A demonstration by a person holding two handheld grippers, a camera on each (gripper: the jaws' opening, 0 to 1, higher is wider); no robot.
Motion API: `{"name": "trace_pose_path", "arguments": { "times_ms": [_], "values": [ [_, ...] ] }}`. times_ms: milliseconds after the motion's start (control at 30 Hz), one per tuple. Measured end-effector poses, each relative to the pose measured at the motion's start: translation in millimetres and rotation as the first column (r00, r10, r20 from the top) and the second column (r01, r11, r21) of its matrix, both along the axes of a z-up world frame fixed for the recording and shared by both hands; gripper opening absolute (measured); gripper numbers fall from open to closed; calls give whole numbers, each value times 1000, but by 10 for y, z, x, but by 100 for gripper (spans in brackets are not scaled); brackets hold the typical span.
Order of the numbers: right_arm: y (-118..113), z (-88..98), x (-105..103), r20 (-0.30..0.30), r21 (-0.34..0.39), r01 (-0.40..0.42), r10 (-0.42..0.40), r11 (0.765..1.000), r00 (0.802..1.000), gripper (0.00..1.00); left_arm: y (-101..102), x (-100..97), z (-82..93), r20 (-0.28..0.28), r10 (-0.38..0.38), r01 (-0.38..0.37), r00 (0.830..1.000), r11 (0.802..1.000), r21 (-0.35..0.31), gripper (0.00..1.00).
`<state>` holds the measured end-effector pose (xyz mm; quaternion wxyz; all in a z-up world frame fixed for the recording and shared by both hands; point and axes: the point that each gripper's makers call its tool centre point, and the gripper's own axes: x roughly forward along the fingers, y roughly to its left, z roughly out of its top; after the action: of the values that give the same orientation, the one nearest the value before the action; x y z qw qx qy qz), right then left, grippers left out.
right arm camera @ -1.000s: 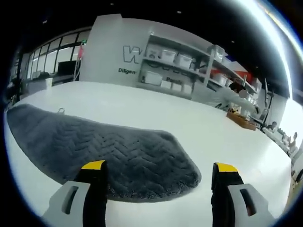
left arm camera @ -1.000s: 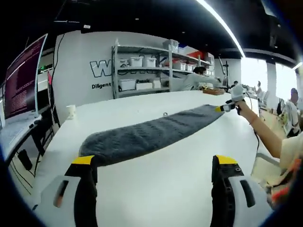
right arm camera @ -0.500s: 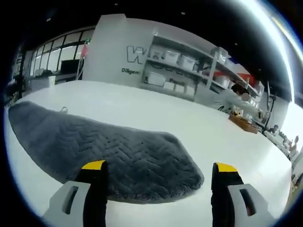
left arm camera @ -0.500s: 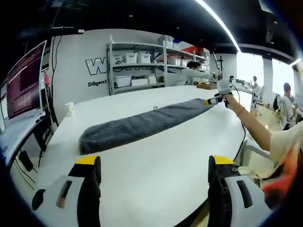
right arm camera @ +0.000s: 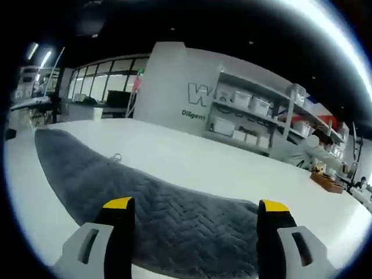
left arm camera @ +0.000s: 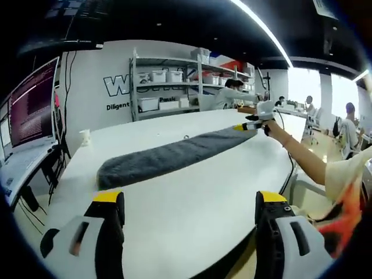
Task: Open the folded towel by lifting each exposed corner and separating the folded layers until the towel lies flat within the target outline without major curled edges
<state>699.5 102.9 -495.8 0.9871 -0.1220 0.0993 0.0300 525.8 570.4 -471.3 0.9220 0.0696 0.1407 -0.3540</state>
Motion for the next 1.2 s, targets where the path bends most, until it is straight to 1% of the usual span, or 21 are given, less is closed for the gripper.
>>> {"name": "trace_pose_path", "arguments": {
  "times_ms": [133, 267, 300, 333, 400, 433, 500, 533, 567, 633, 667, 700, 733, 767, 800, 867, 933, 967, 1000, 1100, 1200],
  "values": [
    [315, 57, 50, 33, -4, -105, 105, 994, 994, 83, -62, -18, -45, -13, -23, 24, 1000, 1000, 18, 92],
    [616, -50, 119, 4, 19, -190, 190, 982, 982, 81, -104, -31, -46, -15, -36, 37, 999, 999, 20, 92],
    [669, -36, 139, 18, 33, -205, 204, 978, 979, 81, -109, -35, -47, -14, -38, 38, 999, 999, 22, 92],
    [765, 62, 193, 91, 60, -234, 228, 970, 969, 83, -114, -41, -47, -13, -42, 42, 999, 999, 25, 92],
    [865, 56, 207, 106, 61, -264, 256, 963, 961, 88, -121, -48, -49, -15, -49, 49, 999, 999, 24, 92],
    [882, 25, 228, 95, 55, -255, 249, 965, 964, 89, -120, -50, -49, -15, -49, 50, 999, 999, 22, 92],
    [900, -62, 256, 56, 10, -243, 242, 970, 969, 80, -104, -39, -44, -15, -43, 43, 999, 999, 14, 91],
    [910, -73, 255, 51, 2, -244, 244, 970, 969, 72, -98, -34, -44, -15, -41, 41, 999, 999, 12, 91],
    [946, -101, 270, 47, -20, -248, 249, 968, 967, 59, -87, -26, -45, -16, -37, 38, 999, 999, 10, 91],
    [999, -155, 292, 27, -37, -257, 258, 966, 966, 44, -72, -19, -50, -19, -31, 31, 999, 999, 9, 91],
    [1015, -184, 305, 12, -42, -257, 258, 965, 966, 43, -66, -17, -51, -19, -29, 29, 999, 1000, 9, 91],
    [1027, -208, 321, 3, -40, -255, 255, 966, 967, 46, -62, -18, -49, -19, -28, 28, 999, 1000, 9, 91],
    [1040, -245, 338, -14, -17, -252, 252, 968, 968, 50, -60, -18, -47, -19, -27, 28, 999, 1000, 9, 91],
    [1056, -275, 344, -31, 14, -249, 249, 968, 968, 50, -57, -16, -42, -19, -27, 27, 999, 1000, 6, 91],
    [1103, -267, 264, -25, 17, -252, 252, 968, 967, 47, -55, -14, -40, -19, -26, 26, 999, 1000, 4, 91],
    [1142, -286, 223, -23, 22, -256, 257, 966, 966, 32, -56, -15, -40, -19, -25, 25, 999, 1000, 5, 90],
    [1163, -346, 198, -53, -5, -256, 256, 967, 965, 19, -61, -20, -42, -20, -27, 27, 999, 1000, 7, 90],
    [1177, -368, 182, -56, -34, -263, 260, 964, 964, 18, -64, -22, -41, -20, -29, 29, 999, 1000, 8, 90],
    [1195, -397, 167, -66, -39, -261, 258, 965, 964, 19, -66, -22, -39, -20, -29, 29, 999, 1000, 8, 90],
    [1196, -427, 109, -80, -7, -252, 251, 968, 965, 24, -66, -17, -30, -17, -26, 26, 1000, 1000, 13, 90],
    [1148, -446, 114, -87, 1, -247, 246, 969, 965, 12, -76, -21, -25, -17, -29, 29, 999, 1000, 10, 90]
  ]
}}
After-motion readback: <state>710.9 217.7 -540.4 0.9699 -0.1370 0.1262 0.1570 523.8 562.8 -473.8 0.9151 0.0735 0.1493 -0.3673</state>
